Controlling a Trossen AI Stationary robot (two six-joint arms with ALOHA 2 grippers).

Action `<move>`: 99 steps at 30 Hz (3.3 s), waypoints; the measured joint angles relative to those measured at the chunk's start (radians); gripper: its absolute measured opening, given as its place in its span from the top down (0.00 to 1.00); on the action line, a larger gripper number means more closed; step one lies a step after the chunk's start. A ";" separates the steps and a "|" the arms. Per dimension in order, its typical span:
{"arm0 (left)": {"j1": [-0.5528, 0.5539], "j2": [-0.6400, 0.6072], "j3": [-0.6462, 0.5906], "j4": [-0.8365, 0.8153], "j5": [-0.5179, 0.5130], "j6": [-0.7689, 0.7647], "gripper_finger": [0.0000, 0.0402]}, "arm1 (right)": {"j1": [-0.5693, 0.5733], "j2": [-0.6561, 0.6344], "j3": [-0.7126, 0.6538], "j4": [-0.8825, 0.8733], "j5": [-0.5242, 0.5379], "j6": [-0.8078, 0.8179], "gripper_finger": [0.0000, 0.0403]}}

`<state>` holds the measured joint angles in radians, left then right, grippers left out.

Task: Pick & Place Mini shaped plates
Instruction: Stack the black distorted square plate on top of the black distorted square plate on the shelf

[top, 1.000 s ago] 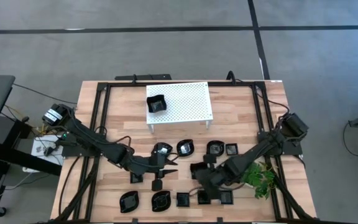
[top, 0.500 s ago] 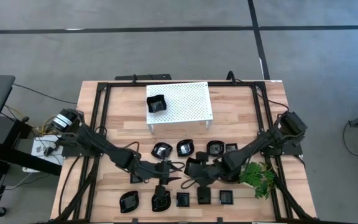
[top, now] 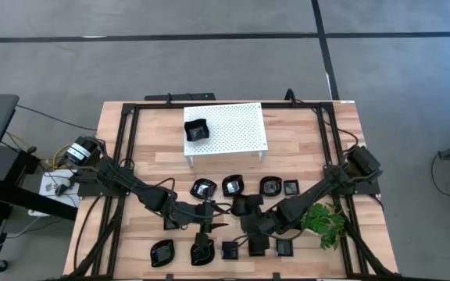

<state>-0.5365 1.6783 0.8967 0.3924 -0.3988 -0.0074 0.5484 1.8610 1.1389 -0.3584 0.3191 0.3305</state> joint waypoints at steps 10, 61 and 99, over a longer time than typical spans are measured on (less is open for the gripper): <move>0.000 0.000 0.000 0.010 0.000 0.000 0.60 | 0.014 -0.005 0.012 0.021 -0.003 -0.067 0.50; 0.021 0.144 0.020 0.058 0.083 -0.237 0.62 | -0.045 -0.007 0.050 -0.042 0.021 -0.001 0.99; 0.073 0.200 0.050 -0.077 0.145 -0.314 0.95 | -0.029 -0.008 0.049 0.039 0.073 -0.104 0.98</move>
<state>-0.4637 1.8782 0.9470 0.3156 -0.2539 -0.3218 0.5190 1.8530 1.1881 -0.3194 0.3923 0.2269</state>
